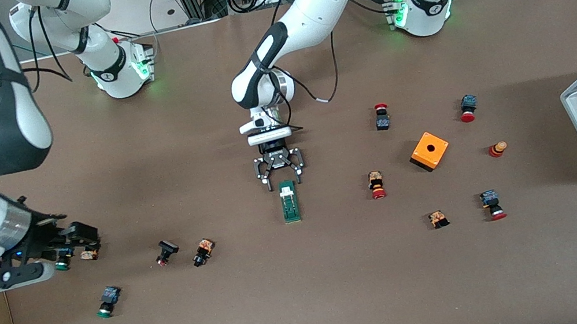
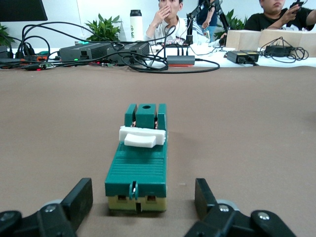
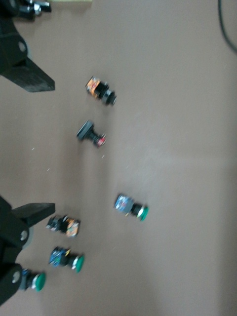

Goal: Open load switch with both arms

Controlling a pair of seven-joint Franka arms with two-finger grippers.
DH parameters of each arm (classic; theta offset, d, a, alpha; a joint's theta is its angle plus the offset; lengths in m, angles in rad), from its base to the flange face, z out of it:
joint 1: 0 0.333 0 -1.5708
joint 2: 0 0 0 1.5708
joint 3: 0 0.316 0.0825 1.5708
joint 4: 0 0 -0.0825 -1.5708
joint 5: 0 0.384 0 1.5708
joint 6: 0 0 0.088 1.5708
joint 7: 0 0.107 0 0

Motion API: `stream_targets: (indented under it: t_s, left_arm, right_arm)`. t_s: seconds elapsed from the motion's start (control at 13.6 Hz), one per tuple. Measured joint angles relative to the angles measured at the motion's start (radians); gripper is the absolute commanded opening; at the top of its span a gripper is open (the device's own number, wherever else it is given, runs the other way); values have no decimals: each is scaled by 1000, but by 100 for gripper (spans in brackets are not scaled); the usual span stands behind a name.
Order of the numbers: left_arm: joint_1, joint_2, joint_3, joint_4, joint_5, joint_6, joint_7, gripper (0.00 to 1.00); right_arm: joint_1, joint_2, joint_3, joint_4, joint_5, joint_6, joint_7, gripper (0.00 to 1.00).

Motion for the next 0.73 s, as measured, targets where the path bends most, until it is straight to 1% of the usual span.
stream_targets:
  t_s: [0.22,0.29,0.73]
  left_arm:
    - [1,-44,0,-2,-93,5,116,92]
    - [2,-62,0,-3,-111,5,156,92]
    - [44,-163,2,-9,-236,50,420,92]
  right_arm:
    - [-93,-6,61,-1,0,-49,-38,100]
    - [-109,-13,72,-1,0,-57,-48,100]
    - [-114,-67,77,28,-3,-148,-92,100]
